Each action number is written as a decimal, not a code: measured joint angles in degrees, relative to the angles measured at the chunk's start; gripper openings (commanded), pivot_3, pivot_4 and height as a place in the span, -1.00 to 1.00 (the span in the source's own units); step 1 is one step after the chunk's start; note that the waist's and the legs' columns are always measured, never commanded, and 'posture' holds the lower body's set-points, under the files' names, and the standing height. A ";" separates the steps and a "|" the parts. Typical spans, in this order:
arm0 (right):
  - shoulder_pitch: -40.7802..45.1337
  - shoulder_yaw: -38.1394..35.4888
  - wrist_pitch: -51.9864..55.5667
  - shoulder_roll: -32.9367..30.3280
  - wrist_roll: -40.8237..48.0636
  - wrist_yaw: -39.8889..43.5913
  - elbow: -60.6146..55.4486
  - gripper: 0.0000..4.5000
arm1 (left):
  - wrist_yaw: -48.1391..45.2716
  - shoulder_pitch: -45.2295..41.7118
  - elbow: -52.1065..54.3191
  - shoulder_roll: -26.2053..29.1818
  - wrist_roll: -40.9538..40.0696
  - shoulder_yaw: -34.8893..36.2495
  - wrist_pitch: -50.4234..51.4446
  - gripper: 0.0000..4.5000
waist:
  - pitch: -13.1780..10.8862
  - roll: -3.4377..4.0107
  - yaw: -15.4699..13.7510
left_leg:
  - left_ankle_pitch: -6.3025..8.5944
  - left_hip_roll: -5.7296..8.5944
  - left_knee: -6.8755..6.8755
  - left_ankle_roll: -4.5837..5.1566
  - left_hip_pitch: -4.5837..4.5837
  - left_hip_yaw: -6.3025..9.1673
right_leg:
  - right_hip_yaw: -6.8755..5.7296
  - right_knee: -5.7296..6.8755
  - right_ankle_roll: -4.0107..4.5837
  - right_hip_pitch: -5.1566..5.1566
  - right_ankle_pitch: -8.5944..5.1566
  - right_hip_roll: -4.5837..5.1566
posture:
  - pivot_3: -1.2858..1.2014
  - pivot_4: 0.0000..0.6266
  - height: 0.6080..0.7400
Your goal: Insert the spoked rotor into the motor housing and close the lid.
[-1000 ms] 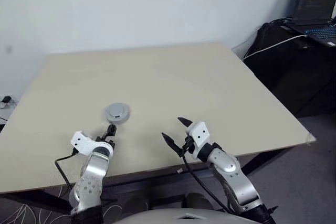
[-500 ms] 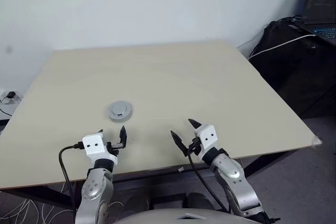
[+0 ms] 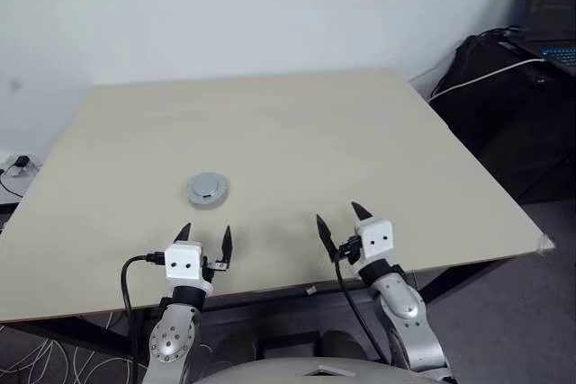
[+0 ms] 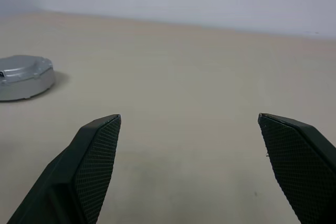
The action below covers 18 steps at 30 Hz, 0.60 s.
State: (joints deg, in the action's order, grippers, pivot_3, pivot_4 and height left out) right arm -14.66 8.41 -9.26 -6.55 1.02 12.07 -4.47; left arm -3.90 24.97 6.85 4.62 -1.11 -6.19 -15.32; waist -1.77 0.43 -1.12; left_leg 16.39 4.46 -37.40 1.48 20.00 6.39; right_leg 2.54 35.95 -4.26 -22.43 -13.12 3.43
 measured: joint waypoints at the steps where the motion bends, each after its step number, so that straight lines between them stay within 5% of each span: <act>1: -0.07 -0.03 -0.26 0.12 -0.07 -0.07 0.01 1.00 | -0.15 -0.03 0.00 -0.05 -0.01 -0.01 0.00 0.97 | -0.01 0.02 0.05 | 0.00 0.00 0.00 0.00 -0.01 0.00 | 0.00 0.00 0.00 0.00 0.00 0.00 | 0.03 -1.00 1.00; 18: 0.34 -0.33 -0.53 0.28 0.30 0.48 1.76 1.00 | -1.70 -0.36 -1.11 -1.25 -1.73 0.81 -0.01 0.97 | -0.02 0.04 0.05 | -0.04 0.00 0.00 0.06 -0.02 0.00 | 0.00 0.02 0.00 0.02 0.00 -0.02 | 0.03 -1.00 1.00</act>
State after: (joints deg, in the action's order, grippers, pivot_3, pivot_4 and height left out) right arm -14.32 8.07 -9.79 -6.28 1.33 12.55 -2.71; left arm -5.60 24.61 5.74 3.37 -2.84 -5.38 -15.32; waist -1.79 0.47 -1.07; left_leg 16.35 4.46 -37.40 1.53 19.98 6.38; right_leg 2.53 35.98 -4.26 -22.41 -13.13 3.41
